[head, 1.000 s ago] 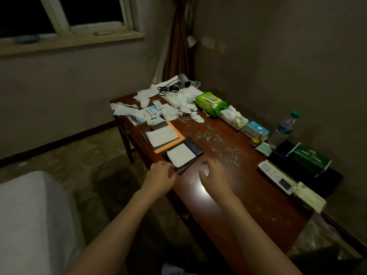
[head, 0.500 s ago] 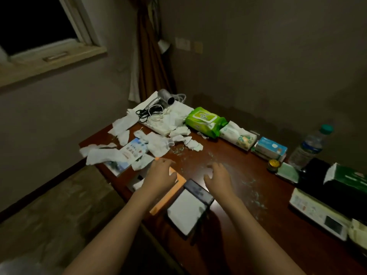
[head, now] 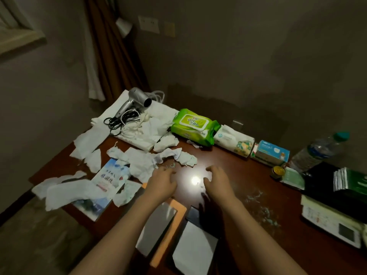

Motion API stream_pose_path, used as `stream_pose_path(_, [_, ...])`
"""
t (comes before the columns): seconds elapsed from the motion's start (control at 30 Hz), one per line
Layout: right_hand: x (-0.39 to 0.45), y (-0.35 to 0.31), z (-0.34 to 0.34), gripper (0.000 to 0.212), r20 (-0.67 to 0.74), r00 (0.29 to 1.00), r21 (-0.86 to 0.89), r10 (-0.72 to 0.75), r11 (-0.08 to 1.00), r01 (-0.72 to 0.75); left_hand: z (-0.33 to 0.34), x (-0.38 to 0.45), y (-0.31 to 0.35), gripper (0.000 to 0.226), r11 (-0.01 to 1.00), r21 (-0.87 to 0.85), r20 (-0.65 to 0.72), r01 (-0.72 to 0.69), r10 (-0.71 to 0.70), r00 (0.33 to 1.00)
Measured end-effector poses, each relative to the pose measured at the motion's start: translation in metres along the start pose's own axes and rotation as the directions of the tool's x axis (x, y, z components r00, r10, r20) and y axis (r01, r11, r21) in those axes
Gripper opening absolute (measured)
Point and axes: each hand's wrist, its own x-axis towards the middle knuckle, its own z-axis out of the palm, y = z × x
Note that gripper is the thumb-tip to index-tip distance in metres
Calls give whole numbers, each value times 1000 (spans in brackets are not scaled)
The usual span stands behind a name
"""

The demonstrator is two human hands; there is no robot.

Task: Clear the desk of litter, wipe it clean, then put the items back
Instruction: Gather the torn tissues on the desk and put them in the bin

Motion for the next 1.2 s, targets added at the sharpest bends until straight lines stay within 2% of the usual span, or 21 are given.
stream_pose_path(0.23, [77, -40, 27, 45, 9, 990, -71, 143, 987, -142, -26, 93, -41, 46, 994, -30, 128, -108, 110, 986])
stream_pose_path(0.37, [127, -52, 42, 49, 51, 989, -158, 140, 979, -130, -32, 139, -66, 40, 991, -78, 176, -106, 118, 977])
stream_pose_path(0.47, [154, -51, 58, 53, 68, 979, -240, 191, 956, -170, -33, 161, -79, 45, 987, -105, 227, -126, 147, 963])
stream_pose_path(0.57, [166, -48, 77, 58, 109, 964, -302, 244, 932, -202, -38, 172, -87, 34, 982, -120, 217, -144, 168, 962])
stream_pose_path(0.67, [170, -50, 90, 53, 71, 948, -354, 311, 896, -267, -40, 181, -93, 34, 980, -118, 229, -162, 186, 955])
stream_pose_path(0.77, [165, -50, 92, 29, 19, 934, -226, 356, 912, -343, -42, 187, -87, 31, 976, -117, 251, -186, 210, 945])
stream_pose_path(0.83, [157, -52, 92, 16, -77, 931, -101, 357, 926, -363, -41, 192, -82, 32, 973, -127, 231, -195, 220, 948])
stream_pose_path(0.97, [138, -60, 90, 13, -208, 904, 29, 372, 927, -375, -31, 202, -71, 46, 973, -90, 227, -214, 230, 946])
stream_pose_path(1.1, [123, -61, 97, 14, -135, 930, -43, 342, 936, -350, -15, 208, -64, 73, 947, 122, 287, -298, 254, 924])
stream_pose_path(1.2, [118, -60, 101, 25, -36, 940, -77, 340, 936, -342, -4, 209, -64, 85, 934, 239, 311, -266, 186, 932])
